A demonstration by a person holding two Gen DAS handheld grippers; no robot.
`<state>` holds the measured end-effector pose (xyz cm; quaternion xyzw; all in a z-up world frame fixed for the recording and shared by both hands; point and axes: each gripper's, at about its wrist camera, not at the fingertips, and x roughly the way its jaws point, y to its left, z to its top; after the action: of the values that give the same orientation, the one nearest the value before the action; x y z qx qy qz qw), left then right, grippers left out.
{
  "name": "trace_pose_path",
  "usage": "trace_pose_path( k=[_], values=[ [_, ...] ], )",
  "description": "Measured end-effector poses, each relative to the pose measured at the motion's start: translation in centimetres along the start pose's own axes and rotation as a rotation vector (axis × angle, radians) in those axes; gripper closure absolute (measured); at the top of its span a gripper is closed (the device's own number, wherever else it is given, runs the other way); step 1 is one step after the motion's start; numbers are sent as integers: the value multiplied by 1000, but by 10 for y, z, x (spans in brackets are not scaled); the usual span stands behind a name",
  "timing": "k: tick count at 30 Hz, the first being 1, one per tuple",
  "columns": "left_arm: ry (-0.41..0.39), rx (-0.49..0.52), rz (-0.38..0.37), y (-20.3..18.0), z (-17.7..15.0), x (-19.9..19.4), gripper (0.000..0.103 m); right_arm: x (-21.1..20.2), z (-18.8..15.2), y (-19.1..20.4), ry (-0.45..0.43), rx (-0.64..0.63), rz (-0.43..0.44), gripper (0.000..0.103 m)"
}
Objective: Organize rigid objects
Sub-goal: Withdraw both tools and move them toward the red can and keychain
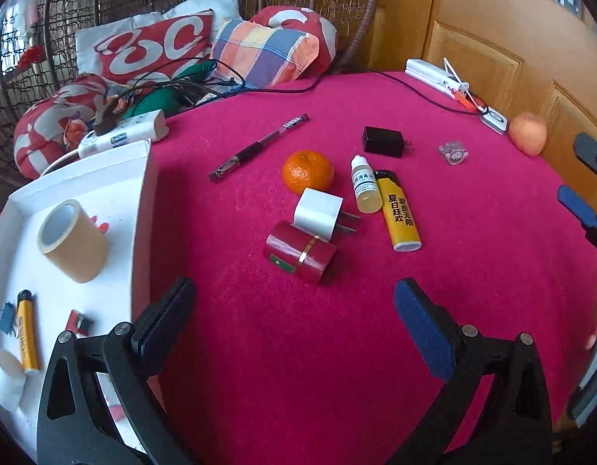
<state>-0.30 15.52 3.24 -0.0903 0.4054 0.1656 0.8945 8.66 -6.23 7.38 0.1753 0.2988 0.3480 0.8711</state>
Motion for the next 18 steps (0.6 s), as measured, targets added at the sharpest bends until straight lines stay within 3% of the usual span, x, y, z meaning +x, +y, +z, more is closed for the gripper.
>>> trace_pose_path(
  k=[5,13,15,17,18],
  values=[
    [10,26,27,-2,10,28,0,3,7,-13,11,-28,-31,0],
    [16,42,36,-3,13,39,0,63,27,-34,181,-143,-161,0],
    [4,43,42,-2,12,37,7,80,32,-36,222,-160,-178,0],
    [6,34,40,-1,12,38,30,94,32,-34,263,-193,-188,0],
    [12,27,33,0,12,39,30,102,31,-31,278,-221,-196,0]
  ],
)
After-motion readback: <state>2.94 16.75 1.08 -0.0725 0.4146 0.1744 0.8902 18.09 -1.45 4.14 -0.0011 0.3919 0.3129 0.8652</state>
